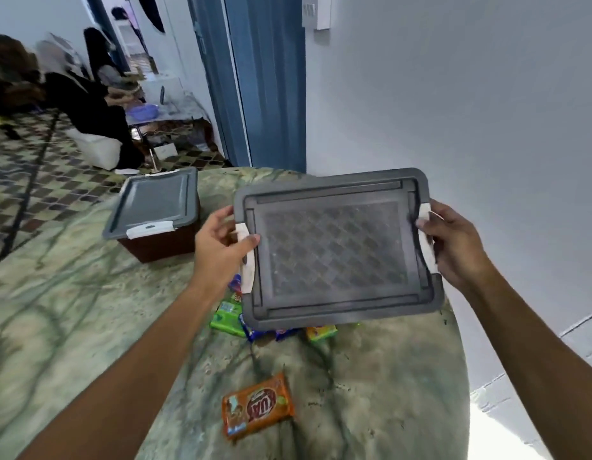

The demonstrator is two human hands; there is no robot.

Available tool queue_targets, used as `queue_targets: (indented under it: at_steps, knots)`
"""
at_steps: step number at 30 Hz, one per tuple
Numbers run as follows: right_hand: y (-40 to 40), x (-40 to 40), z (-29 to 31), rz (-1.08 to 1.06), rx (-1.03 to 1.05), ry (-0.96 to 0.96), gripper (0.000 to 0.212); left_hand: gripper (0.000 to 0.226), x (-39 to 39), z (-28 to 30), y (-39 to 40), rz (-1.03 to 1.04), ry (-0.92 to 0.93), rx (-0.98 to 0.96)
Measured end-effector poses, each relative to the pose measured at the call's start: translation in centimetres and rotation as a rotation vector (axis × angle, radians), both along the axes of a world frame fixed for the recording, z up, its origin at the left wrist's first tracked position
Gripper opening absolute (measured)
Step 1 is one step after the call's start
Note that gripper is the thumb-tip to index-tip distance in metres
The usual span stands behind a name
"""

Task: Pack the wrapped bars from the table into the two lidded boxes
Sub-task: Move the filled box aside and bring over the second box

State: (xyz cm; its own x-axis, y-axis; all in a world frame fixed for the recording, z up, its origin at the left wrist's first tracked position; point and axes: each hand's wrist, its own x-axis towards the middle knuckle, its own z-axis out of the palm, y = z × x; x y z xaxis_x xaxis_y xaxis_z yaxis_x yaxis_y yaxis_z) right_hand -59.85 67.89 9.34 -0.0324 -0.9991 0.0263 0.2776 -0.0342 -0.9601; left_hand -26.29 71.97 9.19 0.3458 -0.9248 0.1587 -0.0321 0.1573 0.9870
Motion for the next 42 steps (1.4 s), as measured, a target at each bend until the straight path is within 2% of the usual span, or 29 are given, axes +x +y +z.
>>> queue_targets:
  at_steps: [4,8,13,16,20,24,27,30,32,36,39,42]
  knots:
    - [1.1,5.8,-0.3,0.098,0.066,0.142,0.032,0.052,4.5,-1.2,3.3,0.135,-0.043,0.111]
    - [1.9,16.4,-1.7,0.219,0.121,0.256,0.032,0.051,13.8,-2.3,9.0,0.314,-0.074,0.208]
    - [5.4,28.5,-5.2,0.397,0.263,0.382,0.016,0.043,24.4,-3.5,16.9,0.554,-0.073,0.359]
    - [8.7,34.1,-7.8,0.425,0.316,0.458,0.027,0.037,29.3,-5.2,21.3,0.634,-0.109,0.434]
    - [12.4,38.9,-9.5,0.429,0.327,0.532,0.024,0.032,33.8,-7.1,25.4,0.673,-0.132,0.492]
    - [14.6,41.7,-10.1,0.397,0.269,0.575,0.023,0.030,36.4,-8.2,27.3,0.659,-0.178,0.532]
    - [16.0,42.6,-9.9,0.338,0.204,0.632,0.013,0.034,37.0,-9.3,27.9,0.647,-0.233,0.561]
    - [17.1,43.0,-9.8,0.287,0.060,0.811,0.006,0.029,36.0,-9.8,28.3,0.631,-0.515,0.537]
    - [17.8,43.4,-9.9,0.255,-0.042,1.001,0.013,0.027,35.2,-9.6,28.6,0.632,-0.657,0.525]
    - [18.3,43.9,-10.0,0.258,-0.089,1.199,0.033,0.021,35.3,-9.8,28.7,0.606,-0.797,0.524]
    - [18.4,44.1,-9.8,0.248,-0.107,1.275,0.042,0.018,35.5,-10.0,28.6,0.600,-0.830,0.515]
    - [18.6,44.3,-9.9,0.227,-0.114,1.318,0.040,0.018,35.8,-10.3,28.7,0.588,-0.851,0.513]
